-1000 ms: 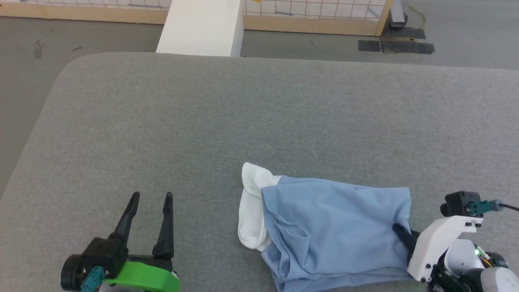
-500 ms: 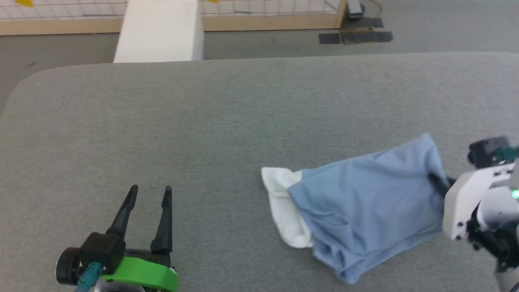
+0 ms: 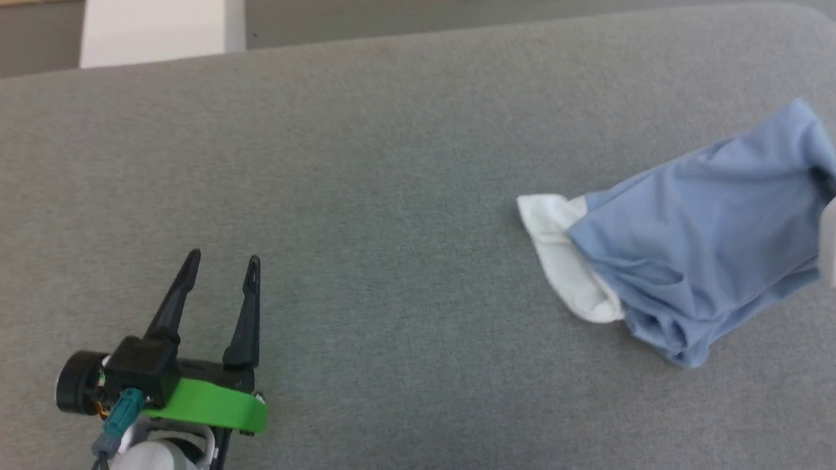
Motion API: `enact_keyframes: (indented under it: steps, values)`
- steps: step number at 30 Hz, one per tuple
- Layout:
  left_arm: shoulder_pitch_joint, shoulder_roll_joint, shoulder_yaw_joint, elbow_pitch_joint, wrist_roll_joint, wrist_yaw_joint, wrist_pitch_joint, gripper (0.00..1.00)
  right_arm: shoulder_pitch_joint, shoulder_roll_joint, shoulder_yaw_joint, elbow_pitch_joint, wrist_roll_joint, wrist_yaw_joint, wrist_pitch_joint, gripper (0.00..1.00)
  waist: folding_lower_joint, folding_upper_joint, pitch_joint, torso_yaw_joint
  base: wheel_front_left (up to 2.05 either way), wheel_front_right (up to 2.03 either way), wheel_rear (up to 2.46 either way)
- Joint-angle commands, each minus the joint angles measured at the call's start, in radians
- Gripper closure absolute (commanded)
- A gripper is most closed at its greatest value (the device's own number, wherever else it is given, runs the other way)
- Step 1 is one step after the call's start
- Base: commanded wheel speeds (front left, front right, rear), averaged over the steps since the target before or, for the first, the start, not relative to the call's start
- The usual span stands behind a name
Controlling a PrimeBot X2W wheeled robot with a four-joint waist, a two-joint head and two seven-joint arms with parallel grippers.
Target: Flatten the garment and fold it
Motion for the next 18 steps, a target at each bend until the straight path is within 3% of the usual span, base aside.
enact_keyframes:
  steps: [1,18]
  values:
    - [-0.022,0.012,0.002,-0.009,0.008,0.006,0.005,0.00,-0.029,-0.022,-0.007,0.007,-0.016,-0.002,-0.015,1.00,-0.0001,-0.0001,0.058,-0.041,0.00,0.00,0.00]
    - [-0.137,0.090,0.018,-0.149,0.057,0.018,0.081,0.00,-0.183,-0.159,-0.112,0.106,-0.076,-0.002,-0.118,1.00,-0.0001,-0.0001,0.288,-0.095,0.00,0.00,0.00]
